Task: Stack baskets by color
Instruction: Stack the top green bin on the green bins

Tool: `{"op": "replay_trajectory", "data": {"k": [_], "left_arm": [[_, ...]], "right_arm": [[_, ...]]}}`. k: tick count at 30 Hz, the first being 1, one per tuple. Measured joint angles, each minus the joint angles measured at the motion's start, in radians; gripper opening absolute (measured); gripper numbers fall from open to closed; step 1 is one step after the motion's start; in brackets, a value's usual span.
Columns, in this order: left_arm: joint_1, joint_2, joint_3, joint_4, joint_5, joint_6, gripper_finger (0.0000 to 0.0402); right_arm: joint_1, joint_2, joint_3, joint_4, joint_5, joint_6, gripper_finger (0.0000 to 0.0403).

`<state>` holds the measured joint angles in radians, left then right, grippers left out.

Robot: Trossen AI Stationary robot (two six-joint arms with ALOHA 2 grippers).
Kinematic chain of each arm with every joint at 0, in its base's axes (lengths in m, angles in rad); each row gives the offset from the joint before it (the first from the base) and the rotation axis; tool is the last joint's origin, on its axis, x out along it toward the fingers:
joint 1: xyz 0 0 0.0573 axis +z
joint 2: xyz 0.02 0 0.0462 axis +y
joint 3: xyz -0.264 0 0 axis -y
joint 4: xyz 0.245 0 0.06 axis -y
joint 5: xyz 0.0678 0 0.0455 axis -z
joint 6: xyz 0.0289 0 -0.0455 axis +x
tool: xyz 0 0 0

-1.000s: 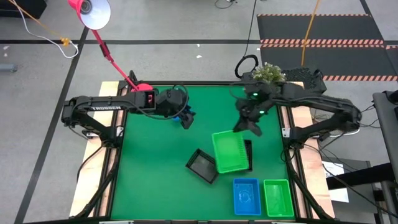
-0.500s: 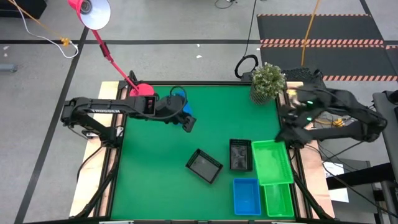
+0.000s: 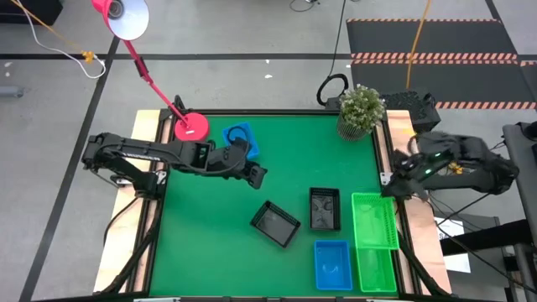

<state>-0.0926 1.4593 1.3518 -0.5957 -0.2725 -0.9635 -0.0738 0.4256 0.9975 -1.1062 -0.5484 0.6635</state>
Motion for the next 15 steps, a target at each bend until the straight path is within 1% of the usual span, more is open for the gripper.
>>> {"op": "replay_trajectory", "data": {"k": [6,9,11,15], "left_arm": [[-0.018,0.0,0.0,0.057,-0.012,-0.018,0.0186],[-0.02,0.0,0.0,0.107,-0.027,-0.034,0.0186],[-0.024,0.0,0.0,0.171,-0.042,-0.016,0.0186],[-0.042,0.006,0.0,0.301,-0.06,0.011,0.0186]], "right_arm": [[0.002,-0.008,-0.125,0.053,-0.103,-0.013,0.0002],[0.013,-0.005,-0.146,0.082,-0.108,0.004,0.0002],[0.028,-0.008,-0.145,0.108,-0.11,0.02,0.0002],[0.085,-0.024,-0.142,0.1,-0.109,0.065,0.0003]]}}
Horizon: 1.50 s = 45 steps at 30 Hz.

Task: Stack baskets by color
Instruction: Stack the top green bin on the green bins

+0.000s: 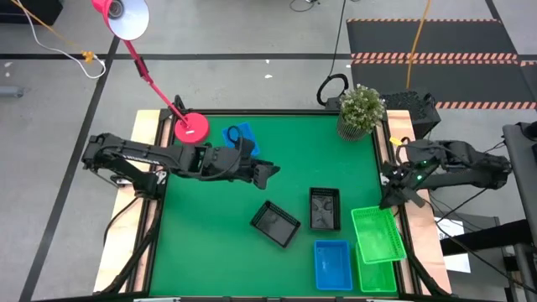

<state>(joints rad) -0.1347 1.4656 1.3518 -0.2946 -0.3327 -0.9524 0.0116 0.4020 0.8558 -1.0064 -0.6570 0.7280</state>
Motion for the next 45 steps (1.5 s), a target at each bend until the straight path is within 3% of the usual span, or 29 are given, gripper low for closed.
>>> {"op": "replay_trajectory", "data": {"k": [4,9,14,20,23,28,45], "left_arm": [[-0.02,0.008,0.0,0.095,-0.035,0.007,0.0186],[-0.034,0.034,-0.002,0.092,-0.063,0.007,0.0186],[-0.033,0.078,0.0,0.168,-0.061,-0.011,0.0186],[-0.045,0.106,0.019,0.215,-0.061,-0.018,0.0186],[-0.055,0.126,0.051,0.211,-0.062,0.0,0.0186],[-0.063,0.137,0.091,0.173,-0.065,0.027,0.0186],[-0.077,0.145,0.093,0.167,-0.08,0.034,0.0186]], "right_arm": [[0.063,-0.01,0.002,-0.001,-0.003,0.008,0.0003],[0.127,0.007,-0.014,0.006,0.047,0.061,0.0003],[0.192,0.037,-0.065,0.185,0.116,0.139,0.0004],[0.349,0.046,-0.113,0.212,0.174,0.226,0.0004],[0.449,0.045,-0.134,0.245,0.248,0.313,0.0004],[0.629,0.047,-0.161,0.328,0.47,0.386,0.0004],[1.124,0.135,-0.3,0.467,0.851,0.654,0.0004]]}}
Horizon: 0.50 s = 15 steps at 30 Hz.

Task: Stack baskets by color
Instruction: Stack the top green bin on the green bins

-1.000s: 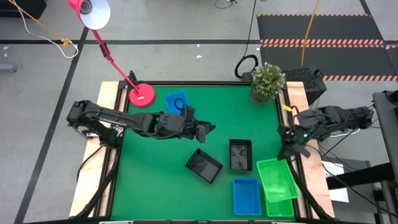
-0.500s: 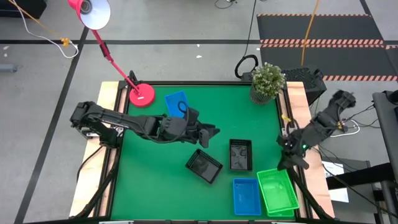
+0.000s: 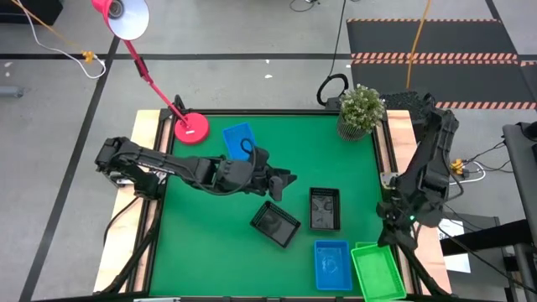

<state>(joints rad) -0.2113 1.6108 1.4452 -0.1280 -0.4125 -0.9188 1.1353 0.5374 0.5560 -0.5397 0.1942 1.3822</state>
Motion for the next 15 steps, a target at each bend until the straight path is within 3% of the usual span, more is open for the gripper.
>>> {"op": "replay_trajectory", "data": {"k": [9,15], "left_arm": [[-0.009,0.0,0.0,0.007,0.0,0.0,0.0186],[-0.009,0.0,0.0,0.025,0.0,0.0,0.0186]], "right_arm": [[0.124,0.0,-0.001,-0.086,0.146,0.125,0.0004],[0.17,-0.003,-0.001,-0.145,0.15,0.166,0.0004]]}}
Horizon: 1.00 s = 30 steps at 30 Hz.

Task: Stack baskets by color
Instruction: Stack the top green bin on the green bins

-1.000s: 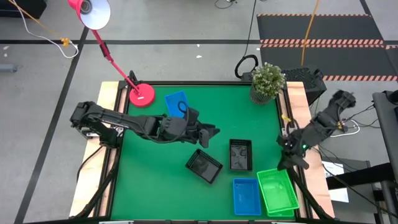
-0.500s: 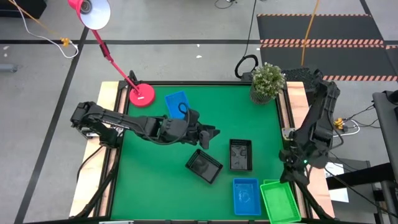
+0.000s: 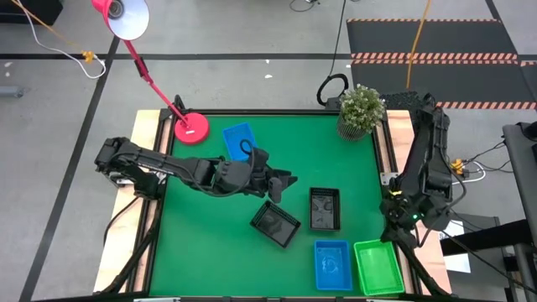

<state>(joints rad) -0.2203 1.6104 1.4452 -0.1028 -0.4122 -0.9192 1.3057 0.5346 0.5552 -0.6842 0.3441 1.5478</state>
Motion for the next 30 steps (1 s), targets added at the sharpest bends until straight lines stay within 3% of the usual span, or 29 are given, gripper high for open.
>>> {"op": "replay_trajectory", "data": {"k": [10,22,30], "left_arm": [[0.0,0.0,0.0,-0.002,0.0,0.0,0.0186],[0.004,0.0,0.0,-0.005,0.0,0.002,0.0186],[0.006,0.0,0.0,-0.005,0.001,0.003,0.0186]], "right_arm": [[0.038,0.013,0.0,-0.074,0.025,0.063,0.0004],[0.038,0.111,0.0,-0.018,0.021,0.06,0.0005],[0.038,0.132,0.0,-0.016,-0.005,0.06,0.0048]]}}
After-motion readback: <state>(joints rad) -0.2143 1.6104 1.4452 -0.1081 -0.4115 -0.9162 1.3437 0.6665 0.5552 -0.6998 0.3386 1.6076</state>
